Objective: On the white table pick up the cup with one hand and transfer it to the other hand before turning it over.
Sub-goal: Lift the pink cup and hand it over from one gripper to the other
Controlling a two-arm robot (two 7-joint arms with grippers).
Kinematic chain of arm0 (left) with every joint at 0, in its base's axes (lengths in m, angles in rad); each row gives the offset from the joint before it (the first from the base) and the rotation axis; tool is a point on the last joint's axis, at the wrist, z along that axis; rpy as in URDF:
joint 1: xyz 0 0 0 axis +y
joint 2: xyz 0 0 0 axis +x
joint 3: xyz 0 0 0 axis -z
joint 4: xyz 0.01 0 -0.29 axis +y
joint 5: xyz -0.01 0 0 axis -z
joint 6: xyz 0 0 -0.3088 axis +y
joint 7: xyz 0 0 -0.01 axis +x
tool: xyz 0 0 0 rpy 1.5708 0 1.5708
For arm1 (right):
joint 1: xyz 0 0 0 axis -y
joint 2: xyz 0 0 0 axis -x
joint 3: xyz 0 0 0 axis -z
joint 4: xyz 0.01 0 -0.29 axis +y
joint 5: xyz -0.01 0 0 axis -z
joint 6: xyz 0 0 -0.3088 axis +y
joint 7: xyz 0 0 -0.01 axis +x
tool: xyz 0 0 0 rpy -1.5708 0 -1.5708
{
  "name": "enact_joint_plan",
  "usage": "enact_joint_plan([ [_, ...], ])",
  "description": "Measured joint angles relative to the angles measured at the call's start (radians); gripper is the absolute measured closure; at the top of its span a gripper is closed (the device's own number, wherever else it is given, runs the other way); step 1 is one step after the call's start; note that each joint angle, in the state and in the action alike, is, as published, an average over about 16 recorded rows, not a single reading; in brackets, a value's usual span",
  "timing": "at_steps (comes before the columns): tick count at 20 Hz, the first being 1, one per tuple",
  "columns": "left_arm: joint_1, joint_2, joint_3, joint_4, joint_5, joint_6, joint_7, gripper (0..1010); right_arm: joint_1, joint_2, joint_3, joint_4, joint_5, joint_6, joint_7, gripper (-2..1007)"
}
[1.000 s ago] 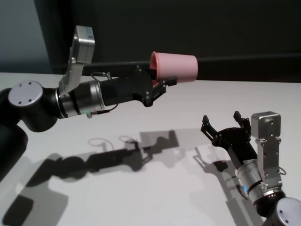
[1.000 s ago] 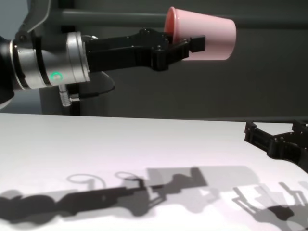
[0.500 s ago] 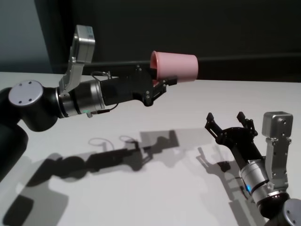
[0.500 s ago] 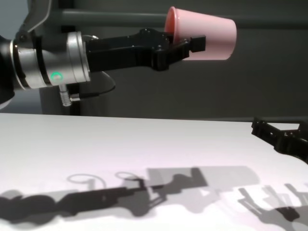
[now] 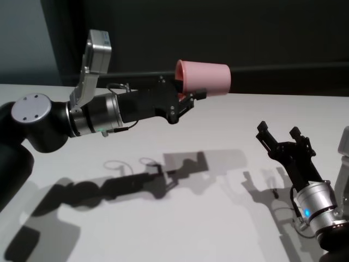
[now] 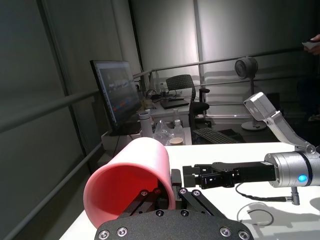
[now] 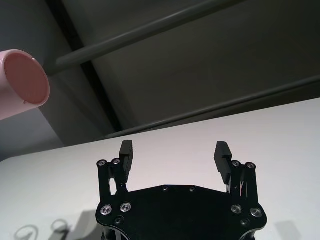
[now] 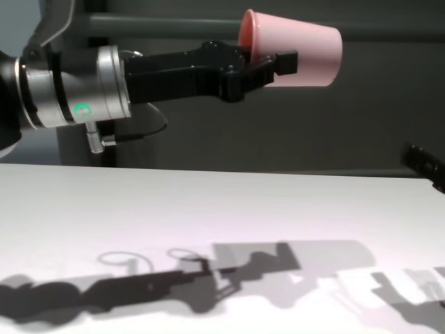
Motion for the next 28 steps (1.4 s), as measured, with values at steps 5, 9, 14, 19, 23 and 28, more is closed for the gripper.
enact_joint_plan([
  [5,0.0,0.0,0.0,0.0,0.0,0.0,0.0,963,-0.002,-0.011,0.041,-0.014,0.097,0.02,0.039,5],
  [9,0.0,0.0,0.0,0.0,0.0,0.0,0.0,963,0.003,-0.019,0.066,-0.019,0.181,0.043,0.068,5],
  [14,0.0,0.0,0.0,0.0,0.0,0.0,0.0,963,0.015,-0.032,0.092,-0.019,0.302,0.082,0.105,5],
  [19,0.0,0.0,0.0,0.0,0.0,0.0,0.0,963,0.03,-0.055,0.119,-0.012,0.445,0.135,0.141,5],
  [23,0.0,0.0,0.0,0.0,0.0,0.0,0.0,963,0.041,-0.074,0.139,0.0,0.56,0.184,0.165,5],
  [28,0.0,0.0,0.0,0.0,0.0,0.0,0.0,963,0.056,-0.094,0.16,0.022,0.693,0.248,0.189,5],
])
